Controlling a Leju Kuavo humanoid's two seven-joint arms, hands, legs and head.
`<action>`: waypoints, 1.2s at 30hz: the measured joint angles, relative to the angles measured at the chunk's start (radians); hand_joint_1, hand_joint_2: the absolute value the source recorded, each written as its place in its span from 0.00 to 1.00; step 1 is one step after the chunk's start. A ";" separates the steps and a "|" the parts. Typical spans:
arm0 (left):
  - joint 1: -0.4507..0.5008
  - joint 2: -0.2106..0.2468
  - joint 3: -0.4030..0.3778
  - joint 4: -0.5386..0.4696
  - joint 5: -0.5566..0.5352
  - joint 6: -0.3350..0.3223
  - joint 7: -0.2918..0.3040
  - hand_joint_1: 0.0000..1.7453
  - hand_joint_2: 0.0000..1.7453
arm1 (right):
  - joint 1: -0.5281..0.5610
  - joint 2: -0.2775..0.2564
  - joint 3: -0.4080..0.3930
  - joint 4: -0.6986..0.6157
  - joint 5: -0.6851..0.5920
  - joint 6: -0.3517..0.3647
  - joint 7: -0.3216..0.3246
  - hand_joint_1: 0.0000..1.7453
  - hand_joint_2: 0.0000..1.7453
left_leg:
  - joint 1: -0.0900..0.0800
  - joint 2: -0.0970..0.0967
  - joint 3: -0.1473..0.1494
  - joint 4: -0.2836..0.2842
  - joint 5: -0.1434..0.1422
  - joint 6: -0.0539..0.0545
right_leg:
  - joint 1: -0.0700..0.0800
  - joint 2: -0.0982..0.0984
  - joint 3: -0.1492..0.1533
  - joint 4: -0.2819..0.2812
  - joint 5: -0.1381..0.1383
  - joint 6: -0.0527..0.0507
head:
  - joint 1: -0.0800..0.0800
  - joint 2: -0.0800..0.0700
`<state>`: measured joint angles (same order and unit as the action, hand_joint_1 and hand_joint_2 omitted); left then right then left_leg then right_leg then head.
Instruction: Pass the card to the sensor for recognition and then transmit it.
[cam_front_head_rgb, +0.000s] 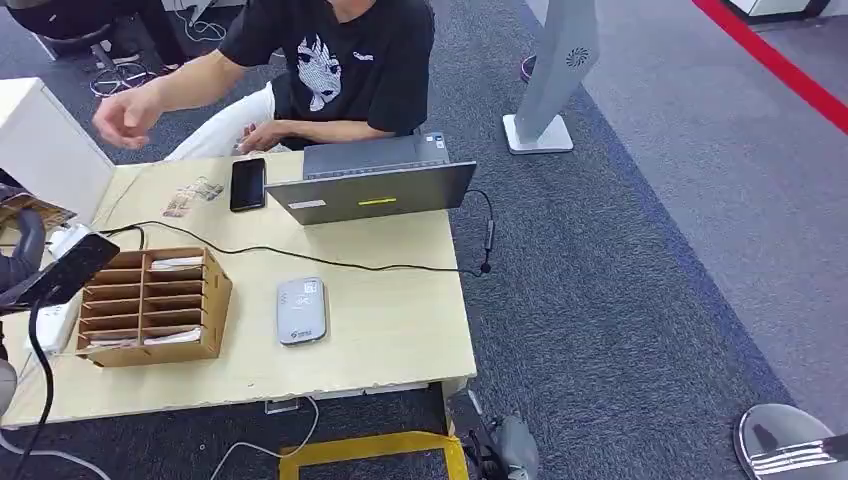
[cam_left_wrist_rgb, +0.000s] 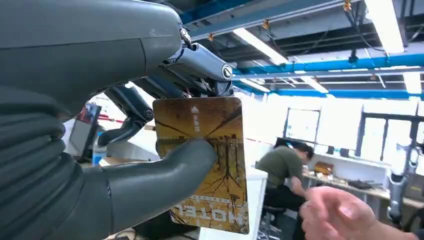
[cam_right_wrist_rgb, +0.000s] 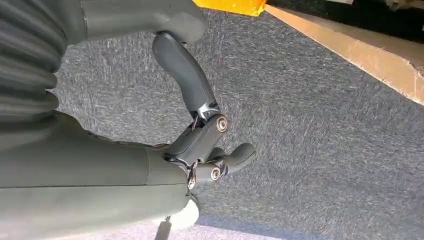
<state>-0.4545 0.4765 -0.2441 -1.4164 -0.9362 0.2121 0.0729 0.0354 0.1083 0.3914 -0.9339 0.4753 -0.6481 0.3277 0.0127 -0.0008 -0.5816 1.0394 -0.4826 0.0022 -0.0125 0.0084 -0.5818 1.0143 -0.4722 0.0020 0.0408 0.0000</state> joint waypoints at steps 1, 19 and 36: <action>0.001 0.000 0.010 0.000 -0.007 0.005 0.008 1.00 1.00 | 0.000 0.000 -0.002 0.000 -0.001 -0.001 -0.003 0.00 1.00 | 0.000 0.000 0.000 0.000 0.000 0.000 | 0.000 0.000 0.000 0.000 0.000 0.000 | 0.000 0.000; -0.059 -0.011 0.076 0.118 -0.063 0.050 0.007 1.00 1.00 | -0.009 -0.002 -0.005 0.019 -0.026 -0.031 -0.061 0.00 1.00 | 0.000 0.000 0.000 0.000 0.000 0.000 | 0.000 0.000 0.000 0.000 0.000 0.000 | 0.000 0.000; -0.055 -0.114 0.066 0.071 -0.109 0.095 -0.027 0.00 1.00 | -0.012 -0.006 -0.005 0.025 -0.016 -0.032 -0.046 0.00 1.00 | 0.000 0.001 0.000 0.000 0.000 0.000 | 0.000 0.001 -0.001 0.000 0.000 0.000 | 0.000 0.000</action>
<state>-0.5096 0.3620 -0.1778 -1.3455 -1.0452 0.3067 0.0458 0.0237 0.1022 0.3868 -0.9091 0.4589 -0.6802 0.2815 0.0123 0.0002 -0.5818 1.0396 -0.4828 0.0021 -0.0125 0.0094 -0.5826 1.0141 -0.4722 0.0020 0.0412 0.0000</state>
